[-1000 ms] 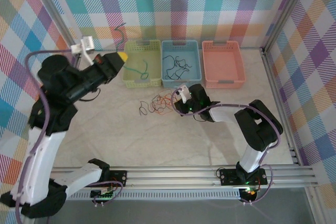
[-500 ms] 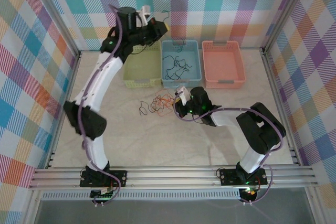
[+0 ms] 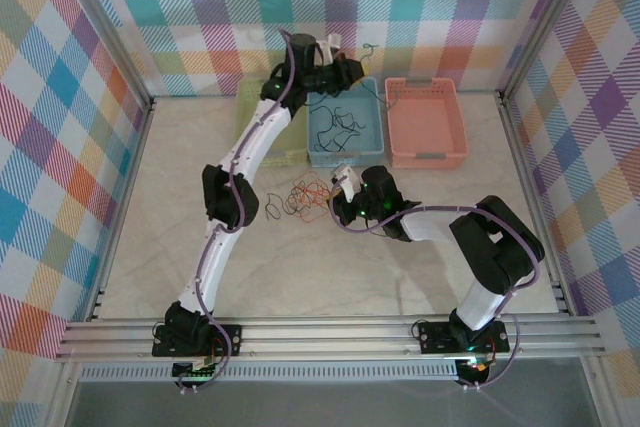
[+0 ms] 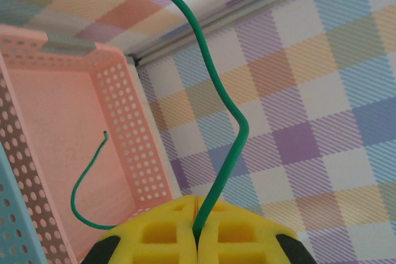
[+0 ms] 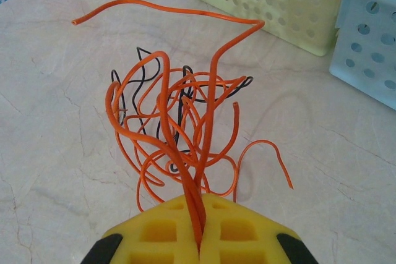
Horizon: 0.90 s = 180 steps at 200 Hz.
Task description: Untangle the cables
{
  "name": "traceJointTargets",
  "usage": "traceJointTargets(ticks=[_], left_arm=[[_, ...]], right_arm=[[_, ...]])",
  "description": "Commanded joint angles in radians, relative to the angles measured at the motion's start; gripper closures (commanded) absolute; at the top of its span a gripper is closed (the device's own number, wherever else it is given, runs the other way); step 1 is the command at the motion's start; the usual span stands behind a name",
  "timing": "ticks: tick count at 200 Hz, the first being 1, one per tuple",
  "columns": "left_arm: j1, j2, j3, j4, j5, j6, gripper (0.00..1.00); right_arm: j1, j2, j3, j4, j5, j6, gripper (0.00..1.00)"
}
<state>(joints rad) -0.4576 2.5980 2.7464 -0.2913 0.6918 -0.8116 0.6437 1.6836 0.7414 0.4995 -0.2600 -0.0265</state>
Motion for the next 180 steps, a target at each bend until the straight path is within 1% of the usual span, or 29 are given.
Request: traceJointTargets(ticks=[1,22,31,47,54,62,78,81,85,107,111,146,180], left_arm=[[-0.043,0.039,0.038,0.115,0.012,-0.035,1.0],[-0.067,0.072,0.037,0.141,-0.02,-0.044,0.99],[-0.075,0.082,0.041,0.147,-0.033,-0.051,0.85],[-0.086,0.085,0.043,0.147,-0.034,-0.047,0.72],[-0.092,0.085,0.042,0.138,-0.042,-0.045,0.62],[-0.101,0.086,0.043,0.14,-0.041,-0.035,0.42],[-0.12,0.087,0.062,0.102,-0.039,0.008,0.1],[-0.122,0.087,0.068,0.091,-0.041,0.022,0.05],[-0.124,0.086,0.074,0.071,-0.039,0.037,0.01],[-0.124,0.049,0.077,0.021,-0.042,0.089,0.0],[-0.124,0.039,0.077,-0.016,-0.043,0.1,0.0],[-0.117,-0.068,0.076,-0.142,-0.071,0.203,0.0],[-0.101,-0.172,0.065,-0.277,-0.093,0.263,0.01]], right_arm=[[0.01,-0.011,0.029,-0.011,-0.027,-0.024,1.0],[0.011,-0.009,0.032,-0.017,-0.025,-0.027,1.0],[0.012,-0.01,0.032,-0.022,-0.024,-0.027,1.0],[0.011,-0.011,0.033,-0.023,-0.021,-0.029,1.0],[0.011,-0.008,0.034,-0.025,-0.021,-0.028,1.0],[0.011,-0.009,0.036,-0.026,-0.023,-0.029,1.0],[0.012,-0.007,0.037,-0.03,-0.025,-0.03,1.0],[0.013,-0.008,0.039,-0.031,-0.024,-0.031,1.0],[0.013,-0.009,0.039,-0.032,-0.024,-0.033,1.0],[0.013,-0.007,0.039,-0.033,-0.025,-0.033,1.0],[0.013,-0.007,0.039,-0.035,-0.025,-0.034,1.0],[0.014,-0.008,0.04,-0.034,-0.027,-0.037,1.0],[0.016,-0.012,0.038,-0.03,-0.021,-0.041,1.0]])
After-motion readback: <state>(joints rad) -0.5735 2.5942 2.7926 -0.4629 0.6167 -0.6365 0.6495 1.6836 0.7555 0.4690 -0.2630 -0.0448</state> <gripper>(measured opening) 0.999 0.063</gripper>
